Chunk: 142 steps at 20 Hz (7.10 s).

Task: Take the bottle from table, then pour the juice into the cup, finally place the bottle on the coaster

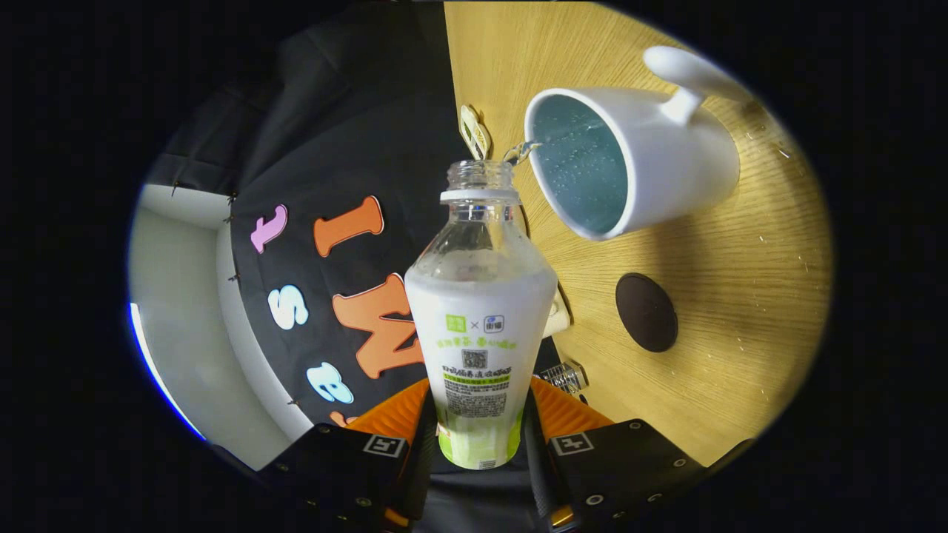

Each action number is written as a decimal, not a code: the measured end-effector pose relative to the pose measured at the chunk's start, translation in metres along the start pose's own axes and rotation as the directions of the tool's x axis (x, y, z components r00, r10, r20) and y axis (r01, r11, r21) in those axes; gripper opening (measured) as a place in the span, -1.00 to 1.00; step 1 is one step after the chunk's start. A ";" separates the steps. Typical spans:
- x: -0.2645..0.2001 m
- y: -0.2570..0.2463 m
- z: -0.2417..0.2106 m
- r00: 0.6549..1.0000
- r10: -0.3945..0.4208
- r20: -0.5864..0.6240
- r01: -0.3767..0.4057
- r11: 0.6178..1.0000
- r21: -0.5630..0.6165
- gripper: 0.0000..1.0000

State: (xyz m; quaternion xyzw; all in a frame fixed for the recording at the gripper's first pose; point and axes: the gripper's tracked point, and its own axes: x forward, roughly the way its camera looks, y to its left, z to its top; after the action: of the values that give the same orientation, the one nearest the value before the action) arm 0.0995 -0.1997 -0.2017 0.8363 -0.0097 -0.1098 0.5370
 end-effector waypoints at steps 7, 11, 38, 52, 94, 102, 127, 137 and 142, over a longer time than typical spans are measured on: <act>0.001 -0.001 0.001 1.000 0.008 0.002 -0.008 1.000 0.027 0.13; 0.005 0.003 0.001 1.000 0.010 0.009 -0.010 0.999 0.045 0.13; 0.004 0.013 0.000 0.998 0.060 0.014 -0.061 0.983 0.171 0.13; 0.007 0.027 -0.004 0.993 0.111 0.025 -0.114 0.954 0.278 0.14; 0.036 -0.042 -0.040 0.994 -0.099 -0.052 0.000 0.465 -0.885 0.16; 0.058 -0.023 -0.050 0.998 -0.015 -0.055 -0.056 -0.076 -0.996 0.16; 0.090 -0.088 -0.006 0.979 -0.164 0.117 0.030 -0.457 -0.889 0.17; 0.075 -0.077 0.002 0.977 -0.138 0.161 0.098 -0.378 -0.921 0.67; 0.051 -0.035 -0.030 0.996 0.002 0.089 0.083 -0.368 -0.926 0.93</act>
State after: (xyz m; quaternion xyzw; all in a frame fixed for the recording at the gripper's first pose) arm 0.1511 -0.1650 -0.2302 0.0237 0.1019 -0.1107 0.9883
